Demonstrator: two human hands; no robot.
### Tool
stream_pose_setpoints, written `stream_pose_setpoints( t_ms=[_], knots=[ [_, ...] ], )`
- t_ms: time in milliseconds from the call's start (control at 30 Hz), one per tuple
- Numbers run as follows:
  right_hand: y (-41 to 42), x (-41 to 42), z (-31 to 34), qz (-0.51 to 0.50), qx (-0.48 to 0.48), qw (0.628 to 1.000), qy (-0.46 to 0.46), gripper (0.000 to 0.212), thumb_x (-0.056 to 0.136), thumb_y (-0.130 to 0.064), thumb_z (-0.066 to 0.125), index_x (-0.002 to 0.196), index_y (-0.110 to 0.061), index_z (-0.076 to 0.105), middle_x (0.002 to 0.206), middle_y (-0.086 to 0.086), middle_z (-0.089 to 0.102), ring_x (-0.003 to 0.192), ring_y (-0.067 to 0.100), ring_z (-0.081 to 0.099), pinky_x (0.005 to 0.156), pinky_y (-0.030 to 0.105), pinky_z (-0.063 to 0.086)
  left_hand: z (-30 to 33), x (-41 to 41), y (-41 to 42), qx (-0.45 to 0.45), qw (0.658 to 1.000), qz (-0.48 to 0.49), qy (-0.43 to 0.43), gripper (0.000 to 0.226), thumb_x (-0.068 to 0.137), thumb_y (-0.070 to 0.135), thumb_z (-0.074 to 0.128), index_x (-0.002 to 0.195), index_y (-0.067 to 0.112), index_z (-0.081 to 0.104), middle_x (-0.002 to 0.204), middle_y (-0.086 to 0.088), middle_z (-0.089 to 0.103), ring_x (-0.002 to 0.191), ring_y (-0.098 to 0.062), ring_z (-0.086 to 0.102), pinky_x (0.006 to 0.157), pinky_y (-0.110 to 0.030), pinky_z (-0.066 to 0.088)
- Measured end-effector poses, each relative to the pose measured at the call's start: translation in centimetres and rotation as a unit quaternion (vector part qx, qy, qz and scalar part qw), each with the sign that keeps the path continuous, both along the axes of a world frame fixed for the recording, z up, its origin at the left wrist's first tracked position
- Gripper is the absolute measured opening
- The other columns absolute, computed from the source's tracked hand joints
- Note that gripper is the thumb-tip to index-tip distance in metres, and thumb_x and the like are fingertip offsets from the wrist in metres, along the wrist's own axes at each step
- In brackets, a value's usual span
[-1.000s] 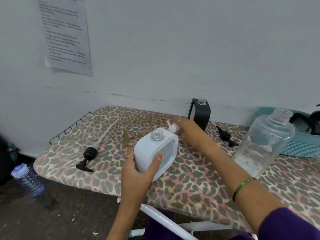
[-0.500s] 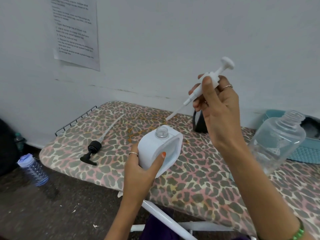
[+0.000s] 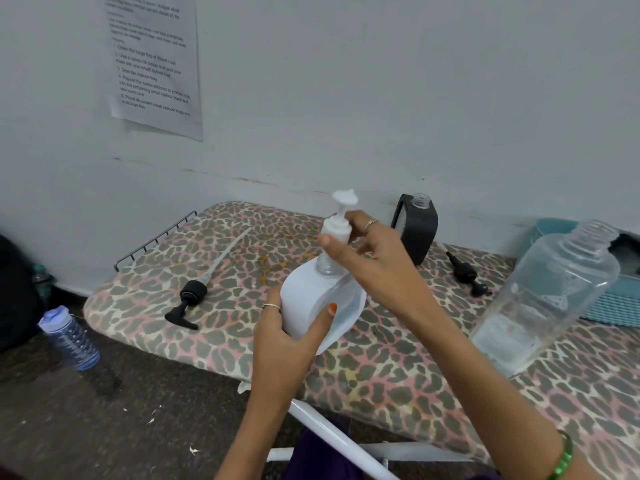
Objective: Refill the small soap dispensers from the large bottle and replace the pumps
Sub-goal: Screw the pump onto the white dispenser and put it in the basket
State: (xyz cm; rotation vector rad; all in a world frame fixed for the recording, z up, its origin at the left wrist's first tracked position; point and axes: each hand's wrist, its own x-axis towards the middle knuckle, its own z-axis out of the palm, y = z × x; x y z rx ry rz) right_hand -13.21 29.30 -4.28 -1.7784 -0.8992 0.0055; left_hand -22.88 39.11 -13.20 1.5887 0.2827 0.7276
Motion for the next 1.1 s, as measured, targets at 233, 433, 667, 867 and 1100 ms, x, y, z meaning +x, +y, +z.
stream_pose_setpoints(
  t_ms=[233, 433, 667, 867, 1100],
  knots=[
    [-0.2, 0.1, -1.1, 0.020, -0.072, 0.997, 0.010, 0.023, 0.088, -0.031, 0.067, 0.107, -0.019, 0.069, 0.107, -0.004, 0.066, 0.099, 0.006, 0.058, 0.084, 0.020, 0.043, 0.2, -0.1, 0.0, 0.000, 1.000, -0.002, -0.005, 0.052, 0.067, 0.054, 0.070, 0.116, 0.044, 0.053, 0.109, 0.021, 0.065, 0.103, -0.002, 0.063, 0.081, -0.023, 0.054],
    [-1.1, 0.2, -1.4, 0.047, -0.056, 0.997, 0.034, 0.044, 0.091, -0.033, 0.063, 0.133, -0.029, 0.051, 0.132, -0.018, 0.055, 0.125, -0.003, 0.047, 0.105, 0.022, 0.034, 0.2, -0.1, 0.0, 0.003, 1.000, -0.003, -0.002, 0.055, 0.069, 0.052, 0.071, 0.120, 0.041, 0.053, 0.111, 0.017, 0.065, 0.103, -0.005, 0.063, 0.086, -0.034, 0.055],
    [-0.7, 0.1, -1.2, 0.029, 0.017, 0.997, 0.067, 0.020, 0.081, -0.013, 0.075, 0.100, -0.017, 0.070, 0.106, -0.010, 0.071, 0.107, 0.003, 0.061, 0.101, 0.027, 0.042, 0.0, -0.2, 0.1, 0.001, 1.000, -0.003, 0.001, 0.050, 0.070, 0.048, 0.073, 0.116, 0.040, 0.055, 0.108, 0.013, 0.067, 0.101, -0.008, 0.065, 0.083, -0.038, 0.057],
    [0.9, -0.7, -1.6, -0.018, 0.018, 0.999, 0.022, 0.026, 0.077, -0.023, 0.079, 0.097, -0.015, 0.063, 0.095, -0.003, 0.063, 0.095, 0.015, 0.056, 0.086, 0.025, 0.043, 0.0, -0.1, 0.0, -0.003, 1.000, 0.000, 0.003, 0.049, 0.075, 0.042, 0.077, 0.118, 0.042, 0.054, 0.107, 0.015, 0.066, 0.099, -0.006, 0.065, 0.080, -0.033, 0.056],
    [-1.1, -0.6, -1.3, 0.071, 0.034, 0.994, 0.074, 0.035, 0.092, -0.006, 0.059, 0.111, -0.035, 0.062, 0.112, -0.023, 0.065, 0.108, -0.005, 0.059, 0.093, 0.013, 0.044, -0.1, 0.0, 0.0, 0.008, 1.000, 0.005, -0.002, 0.053, 0.069, 0.052, 0.071, 0.118, 0.039, 0.054, 0.109, 0.016, 0.066, 0.103, -0.006, 0.064, 0.086, -0.035, 0.055]
  ],
)
